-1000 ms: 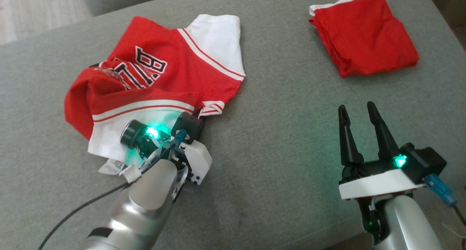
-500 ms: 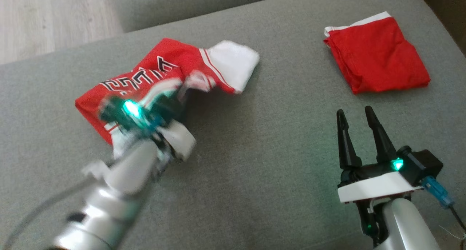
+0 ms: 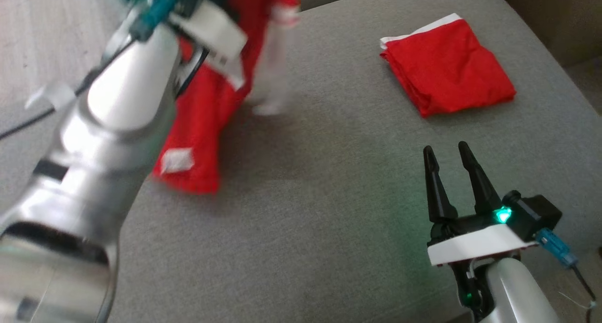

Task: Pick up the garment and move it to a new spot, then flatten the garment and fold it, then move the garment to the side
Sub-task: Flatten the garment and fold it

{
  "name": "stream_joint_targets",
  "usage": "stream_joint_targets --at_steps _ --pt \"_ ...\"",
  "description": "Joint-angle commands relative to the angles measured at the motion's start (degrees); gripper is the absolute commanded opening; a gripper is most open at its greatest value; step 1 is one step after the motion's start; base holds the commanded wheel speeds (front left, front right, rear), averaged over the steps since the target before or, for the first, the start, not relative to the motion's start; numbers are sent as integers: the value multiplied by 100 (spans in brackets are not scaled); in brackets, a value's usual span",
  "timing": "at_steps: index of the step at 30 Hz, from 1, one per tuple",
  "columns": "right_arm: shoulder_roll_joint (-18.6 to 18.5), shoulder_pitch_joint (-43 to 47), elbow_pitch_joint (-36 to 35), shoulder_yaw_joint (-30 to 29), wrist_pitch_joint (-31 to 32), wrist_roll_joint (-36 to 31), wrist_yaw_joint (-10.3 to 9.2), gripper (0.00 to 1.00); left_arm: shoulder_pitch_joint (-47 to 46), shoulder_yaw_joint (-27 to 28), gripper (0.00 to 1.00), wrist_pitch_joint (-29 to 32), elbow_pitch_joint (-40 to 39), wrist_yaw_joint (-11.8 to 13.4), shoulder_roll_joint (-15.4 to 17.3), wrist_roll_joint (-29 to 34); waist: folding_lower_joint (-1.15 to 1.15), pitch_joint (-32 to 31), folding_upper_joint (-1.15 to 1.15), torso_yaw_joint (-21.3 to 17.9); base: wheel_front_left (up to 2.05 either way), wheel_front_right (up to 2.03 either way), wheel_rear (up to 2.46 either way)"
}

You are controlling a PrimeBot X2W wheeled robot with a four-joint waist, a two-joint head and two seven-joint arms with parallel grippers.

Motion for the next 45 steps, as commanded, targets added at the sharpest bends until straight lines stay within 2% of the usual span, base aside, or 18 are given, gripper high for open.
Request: stream_joint_targets --at_steps 1,5,10,13,18,21,24,28,29,30,31,35,38,45 --pt "-28 -168 -164 136 -62 44 -4 100 -667 251 0 -136 -229 -50 31 -145 0 -6 0 -39 0 0 0" --pt "-28 -191 -216 34 -62 33 -4 100 -1078 413 0 -267 -482 -94 -134 -414 0 39 0 73 0 0 0" --pt "-28 -198 -270 -43 -62 -23 -4 100 -916 632 0 -290 -938 -122 65 -731 0 146 0 379 0 0 0" --pt "-28 -213 -282 -42 -62 -42 -4 100 -390 242 0 -291 -1037 -129 436 -958 0 197 0 563 0 0 0" --pt "-28 -258 -288 -57 -62 -117 -4 100 463 -1098 0 -270 -1021 -131 1450 -1699 0 341 0 830 0 0 0" --pt "-28 -304 -286 -89 -62 -159 -4 100 723 -1648 0 -256 -819 -132 2036 -2015 0 410 0 928 0 0 0" --pt "-28 -337 -282 -106 -62 -203 -4 100 795 -1770 0 -273 -499 -132 2374 -2197 0 458 0 995 0 0 0" --pt "-28 -340 -265 -120 -62 -277 -4 100 828 -1635 0 -286 10 -132 2486 -2348 0 480 0 1056 0 0 0" --pt "-28 -340 -260 -128 -62 -292 -4 100 843 -1601 11 -287 142 -127 2469 -2377 0 477 0 1068 0 0 0" --pt "-28 -338 -253 -139 -62 -305 -4 100 862 -1573 77 -288 272 -86 2439 -2398 0 470 0 1080 0 0 0" --pt "-28 -334 -244 -147 -62 -318 -4 100 894 -1539 100 -281 432 -30 2402 -2448 0 459 0 1090 0 0 0" --pt "-28 -321 -210 -167 -62 -364 -4 100 908 -1436 100 -280 805 193 2247 -2506 0 411 0 1124 0 0 0" --pt "-28 -308 -195 -204 -62 -393 -4 100 894 -1136 100 -288 788 526 2132 -2584 0 354 0 1171 0 0 0" --pt "-28 -234 -259 -369 -62 -450 -4 100 1616 202 100 -291 -665 1380 1913 -2532 0 192 0 1344 0 0 0"
